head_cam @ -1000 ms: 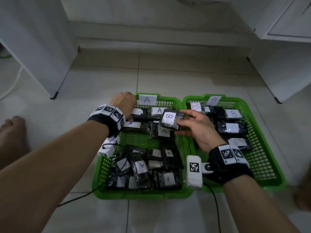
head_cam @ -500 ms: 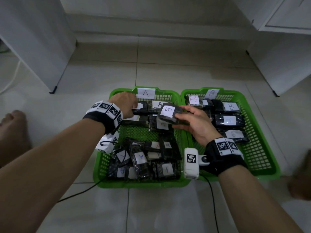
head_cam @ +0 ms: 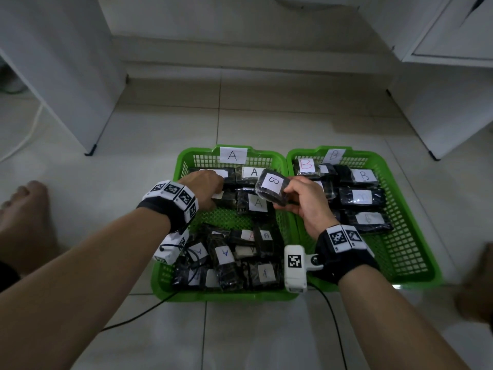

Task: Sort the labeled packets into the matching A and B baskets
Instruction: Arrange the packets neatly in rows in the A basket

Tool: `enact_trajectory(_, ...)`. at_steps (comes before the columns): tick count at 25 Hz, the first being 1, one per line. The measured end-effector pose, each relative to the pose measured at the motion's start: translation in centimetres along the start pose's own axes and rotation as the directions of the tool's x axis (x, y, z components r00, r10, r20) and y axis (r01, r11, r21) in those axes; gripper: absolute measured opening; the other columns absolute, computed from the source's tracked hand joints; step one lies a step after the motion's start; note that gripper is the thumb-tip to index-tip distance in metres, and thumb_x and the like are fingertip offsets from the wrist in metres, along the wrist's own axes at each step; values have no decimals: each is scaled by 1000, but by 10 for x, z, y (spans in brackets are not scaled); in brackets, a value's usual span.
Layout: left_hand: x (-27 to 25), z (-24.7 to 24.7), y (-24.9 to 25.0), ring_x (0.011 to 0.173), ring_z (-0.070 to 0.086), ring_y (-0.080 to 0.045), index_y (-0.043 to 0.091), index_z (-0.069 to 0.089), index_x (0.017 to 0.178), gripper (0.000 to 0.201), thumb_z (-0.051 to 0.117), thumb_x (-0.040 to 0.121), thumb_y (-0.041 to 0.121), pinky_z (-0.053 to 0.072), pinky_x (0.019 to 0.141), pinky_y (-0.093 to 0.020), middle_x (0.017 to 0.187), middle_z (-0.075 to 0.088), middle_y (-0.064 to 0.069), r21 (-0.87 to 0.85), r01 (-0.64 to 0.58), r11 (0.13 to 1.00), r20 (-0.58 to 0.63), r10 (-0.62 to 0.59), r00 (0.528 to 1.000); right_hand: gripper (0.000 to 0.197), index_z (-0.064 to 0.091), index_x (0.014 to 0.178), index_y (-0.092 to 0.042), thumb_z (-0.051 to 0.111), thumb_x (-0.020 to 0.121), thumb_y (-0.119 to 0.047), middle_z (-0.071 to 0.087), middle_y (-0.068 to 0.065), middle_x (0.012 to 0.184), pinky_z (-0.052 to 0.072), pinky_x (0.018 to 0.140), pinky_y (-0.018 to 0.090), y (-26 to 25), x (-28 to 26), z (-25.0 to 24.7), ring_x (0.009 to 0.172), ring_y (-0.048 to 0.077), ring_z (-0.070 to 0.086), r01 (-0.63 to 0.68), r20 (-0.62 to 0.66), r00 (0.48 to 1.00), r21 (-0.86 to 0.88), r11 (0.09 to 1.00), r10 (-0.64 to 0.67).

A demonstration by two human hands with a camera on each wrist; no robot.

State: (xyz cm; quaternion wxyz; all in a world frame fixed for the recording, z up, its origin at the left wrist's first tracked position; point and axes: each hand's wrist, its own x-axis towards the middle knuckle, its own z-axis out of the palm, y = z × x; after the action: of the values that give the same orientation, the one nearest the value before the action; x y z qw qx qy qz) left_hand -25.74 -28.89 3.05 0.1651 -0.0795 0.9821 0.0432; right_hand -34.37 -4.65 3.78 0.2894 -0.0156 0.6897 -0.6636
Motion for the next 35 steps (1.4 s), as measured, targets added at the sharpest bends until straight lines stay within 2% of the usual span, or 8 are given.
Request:
enact_trajectory(9,6,8,7,96,64,-26,18,63,123,48,79,79,29,48,70,-31,112,55,-3,81,-26,996,-2,26,1000,21,60,112,8,52,94,1,69,28,114,63,60,30,-2,-4,0,86,30,71,-3,-5,1000,11,1000,3)
enact_trajectory(16,6,5,6,79,59,-19,18,66,107,37,74,75,35,49,68,-27,93,57,4,1,-18,1000,-72,18,997,13,64,104,-4,54,95,-2,69,21,116,56,97,55,-14,8,38,107,35,69,-122,133,979,-221,968,154)
enact_trajectory(21,0,-14,-2,82,59,-16,23,58,103,44,71,70,50,48,65,-28,93,57,6,-23,0,1000,-144,-3,990,11,66,93,-9,57,93,-2,74,11,100,63,82,40,-13,17,51,89,25,71,-129,-21,991,-425,896,133)
enact_trajectory(23,-1,-23,-7,73,60,-17,19,52,107,41,64,79,46,49,60,-28,85,60,4,-192,1,981,-229,-45,972,13,63,97,-5,52,95,1,71,13,102,63,77,37,-19,13,50,86,23,69,-162,8,985,-287,944,171)
enact_trajectory(25,0,-35,-11,70,58,-22,14,46,112,34,57,90,38,45,60,-31,86,61,-4,-379,2,925,-273,-114,955,20,56,89,-1,40,93,10,66,16,102,62,81,45,-28,7,46,89,29,67,-204,69,978,74,976,199)
enact_trajectory(28,5,-46,-6,81,60,-23,15,45,116,40,58,93,45,48,67,-34,100,62,-6,-330,-59,942,-234,-22,972,16,44,79,-9,38,88,2,63,15,93,58,68,44,-41,4,38,83,30,64,-223,188,970,435,873,154)
enact_trajectory(31,10,-51,10,94,59,-20,19,54,116,48,66,86,54,45,76,-32,105,60,1,-212,-139,967,-205,95,974,8,60,89,-13,56,93,-19,68,8,84,53,69,40,-45,6,33,70,23,67,-175,254,962,300,938,99)
enact_trajectory(35,13,-56,22,96,59,-19,18,65,113,55,78,74,55,44,81,-31,104,63,0,-185,-213,959,-194,177,965,34,63,112,-5,79,85,-20,73,15,104,61,69,41,-36,12,33,86,27,72,-128,210,974,182,975,88)
